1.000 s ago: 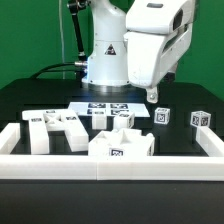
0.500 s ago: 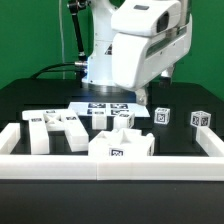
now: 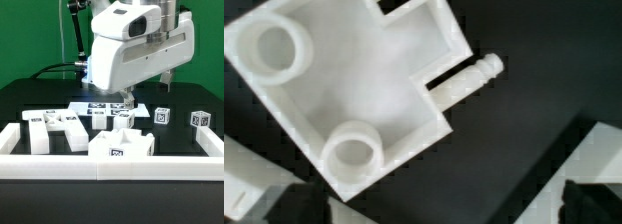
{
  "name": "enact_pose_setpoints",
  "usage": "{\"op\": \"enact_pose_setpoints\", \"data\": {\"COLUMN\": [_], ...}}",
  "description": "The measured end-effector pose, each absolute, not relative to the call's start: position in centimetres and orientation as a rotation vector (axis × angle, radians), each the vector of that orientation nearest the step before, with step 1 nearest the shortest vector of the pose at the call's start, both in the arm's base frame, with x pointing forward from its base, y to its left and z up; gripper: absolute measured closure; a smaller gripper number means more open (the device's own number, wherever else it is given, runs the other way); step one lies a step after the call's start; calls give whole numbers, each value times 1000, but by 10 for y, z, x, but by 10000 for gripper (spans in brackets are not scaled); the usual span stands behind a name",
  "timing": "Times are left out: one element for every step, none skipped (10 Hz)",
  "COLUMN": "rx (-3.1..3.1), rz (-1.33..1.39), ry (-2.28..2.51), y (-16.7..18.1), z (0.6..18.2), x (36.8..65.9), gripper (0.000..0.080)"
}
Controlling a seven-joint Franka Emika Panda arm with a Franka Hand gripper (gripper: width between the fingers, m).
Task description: Assemble chair
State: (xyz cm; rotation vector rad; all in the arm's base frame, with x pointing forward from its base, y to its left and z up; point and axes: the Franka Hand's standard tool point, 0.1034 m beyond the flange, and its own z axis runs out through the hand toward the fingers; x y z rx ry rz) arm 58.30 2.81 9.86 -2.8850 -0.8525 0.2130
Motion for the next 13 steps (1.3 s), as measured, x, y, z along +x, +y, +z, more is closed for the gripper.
{"op": "enact_pose_setpoints", "data": {"rx": [-2949,-3013,-3049,-3061,-3061,-3063,-3057,-3041,-3037,-3017,-3034,-3037,-3038], "rz": [232,259,257,221,219,225,227,234,234,201,213,199,191], "ry": [-646,-370,-145,-49,-28,131,185,351,405,623,597,567,550], "y": [28,25,25,25,20,22,24,26,26,25,26,27,27], "z": [97,93,87,82,80,81,81,81,79,62,54,53,52], "x": [581,579,581,585,586,586,586,586,586,590,593,597,599], "gripper": [150,150,150,150,150,150,150,150,150,150,150,150,150]}}
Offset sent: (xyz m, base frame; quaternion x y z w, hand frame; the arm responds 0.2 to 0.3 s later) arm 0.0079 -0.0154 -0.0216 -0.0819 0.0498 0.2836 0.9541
